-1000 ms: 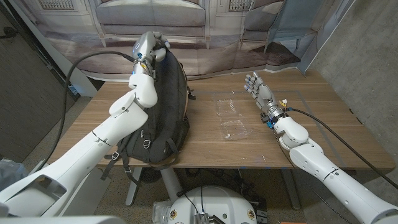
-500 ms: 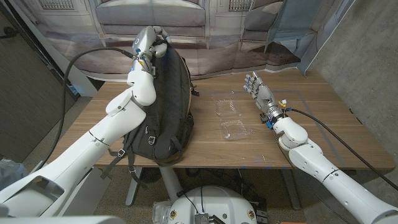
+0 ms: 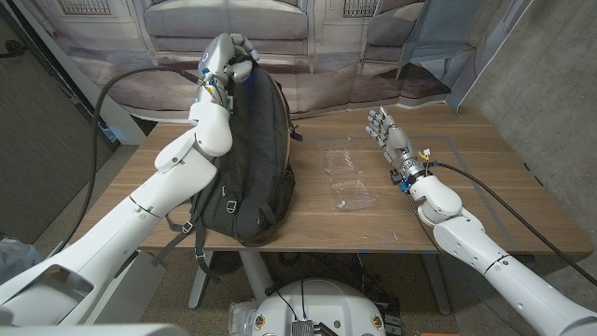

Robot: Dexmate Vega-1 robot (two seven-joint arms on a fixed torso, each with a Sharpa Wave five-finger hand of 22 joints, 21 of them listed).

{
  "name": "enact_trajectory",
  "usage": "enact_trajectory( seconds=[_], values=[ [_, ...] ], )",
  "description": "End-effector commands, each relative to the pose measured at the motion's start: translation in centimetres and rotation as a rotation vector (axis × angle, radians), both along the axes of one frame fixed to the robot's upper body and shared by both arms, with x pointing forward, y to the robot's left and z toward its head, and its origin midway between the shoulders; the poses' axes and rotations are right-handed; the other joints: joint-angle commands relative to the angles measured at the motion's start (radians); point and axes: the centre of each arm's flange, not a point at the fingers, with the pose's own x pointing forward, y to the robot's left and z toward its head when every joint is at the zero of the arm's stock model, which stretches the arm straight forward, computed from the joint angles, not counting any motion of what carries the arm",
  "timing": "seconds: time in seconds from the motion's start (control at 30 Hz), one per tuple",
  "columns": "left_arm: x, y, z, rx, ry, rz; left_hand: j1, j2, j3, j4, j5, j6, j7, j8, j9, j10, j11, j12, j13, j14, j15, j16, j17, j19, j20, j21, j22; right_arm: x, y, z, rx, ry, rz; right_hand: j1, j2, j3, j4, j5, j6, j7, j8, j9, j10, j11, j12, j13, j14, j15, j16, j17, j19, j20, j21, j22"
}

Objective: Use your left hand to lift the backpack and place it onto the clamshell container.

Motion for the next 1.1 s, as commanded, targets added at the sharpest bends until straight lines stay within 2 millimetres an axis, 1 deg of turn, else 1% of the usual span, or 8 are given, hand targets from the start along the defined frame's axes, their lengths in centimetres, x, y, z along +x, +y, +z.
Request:
enact_trajectory(
  seconds=[0.03,0.13,0.53,0.67,0.8,1.1],
  values=[
    [-1.6,0.2,1.0,-0.005,-0.019,-0.002,0.005,0.008,0.007,-0.001,0.003,-0.005,-0.001,0.011,0.005,0.012,0.001,-0.007,0.004,0.098,-0.141,-0.002,0.007,-0.001,-0.125,0.010,0.000,0.3,0.3,0.3,-0.008,0.004,0.011,0.002,0.005,-0.001,-0.004,0.001,0.006,0.005,0.000,0.005,0.005,0.005,-0.003,0.006,0.003,0.006,0.003,0.006,0.009,-0.008,0.003,0.004],
    [-1.9,0.1,1.1,-0.004,-0.022,-0.007,0.004,0.008,0.009,-0.001,0.003,-0.003,0.003,0.013,0.005,0.014,-0.001,-0.008,0.006,0.099,-0.142,-0.003,0.009,-0.002,-0.125,0.011,0.000,0.4,0.4,0.4,-0.013,-0.001,0.015,0.002,0.005,-0.002,-0.005,0.001,0.006,0.004,0.000,0.005,0.005,0.004,-0.003,0.006,0.003,0.005,0.002,0.006,0.009,-0.008,0.003,0.004],
    [-2.5,-0.2,1.8,0.000,-0.016,-0.016,0.003,0.007,0.014,-0.001,0.003,-0.002,-0.001,0.015,0.002,0.015,0.000,-0.012,0.008,0.099,-0.141,-0.007,0.016,-0.005,-0.125,0.014,0.000,0.3,-0.1,0.6,-0.011,-0.007,0.010,0.002,0.005,-0.003,-0.005,0.001,0.006,0.004,0.000,0.005,0.006,0.006,-0.003,0.006,0.004,0.005,0.003,0.006,0.010,-0.009,0.003,0.004],
    [-3.1,-0.4,1.9,0.005,-0.024,-0.022,0.002,0.007,0.016,0.000,0.003,-0.008,0.002,0.017,0.006,0.013,-0.001,-0.015,0.008,0.099,-0.141,-0.009,0.019,-0.005,-0.125,0.015,0.000,0.3,-0.2,0.6,-0.006,-0.008,0.010,0.002,0.006,-0.003,-0.006,0.001,0.007,0.005,0.000,0.005,0.005,0.006,-0.003,0.006,0.004,0.005,0.003,0.006,0.010,-0.008,0.003,0.004],
    [-3.8,-0.6,2.1,0.016,-0.035,-0.014,0.002,0.005,0.018,-0.002,0.003,-0.011,-0.004,0.016,0.005,0.015,0.000,-0.015,0.009,0.097,-0.142,-0.011,0.021,-0.006,-0.126,0.016,-0.001,0.2,-0.2,0.6,-0.008,-0.015,0.013,0.002,0.006,-0.003,-0.006,0.001,0.007,0.005,0.000,0.005,0.005,0.005,-0.003,0.006,0.003,0.006,0.002,0.006,0.010,-0.008,0.003,0.004],
    [-4.9,-0.9,2.7,0.025,-0.054,-0.015,-0.001,0.004,0.022,-0.001,0.003,-0.011,-0.005,0.018,0.003,0.016,-0.001,-0.018,0.010,0.101,-0.144,-0.014,0.024,-0.006,-0.126,0.018,0.000,0.0,-0.3,0.6,-0.002,-0.019,0.013,0.002,0.007,-0.003,-0.006,0.000,0.007,0.006,0.000,0.005,0.005,0.004,-0.004,0.006,0.003,0.006,0.002,0.006,0.010,-0.008,0.003,0.004]
  ],
)
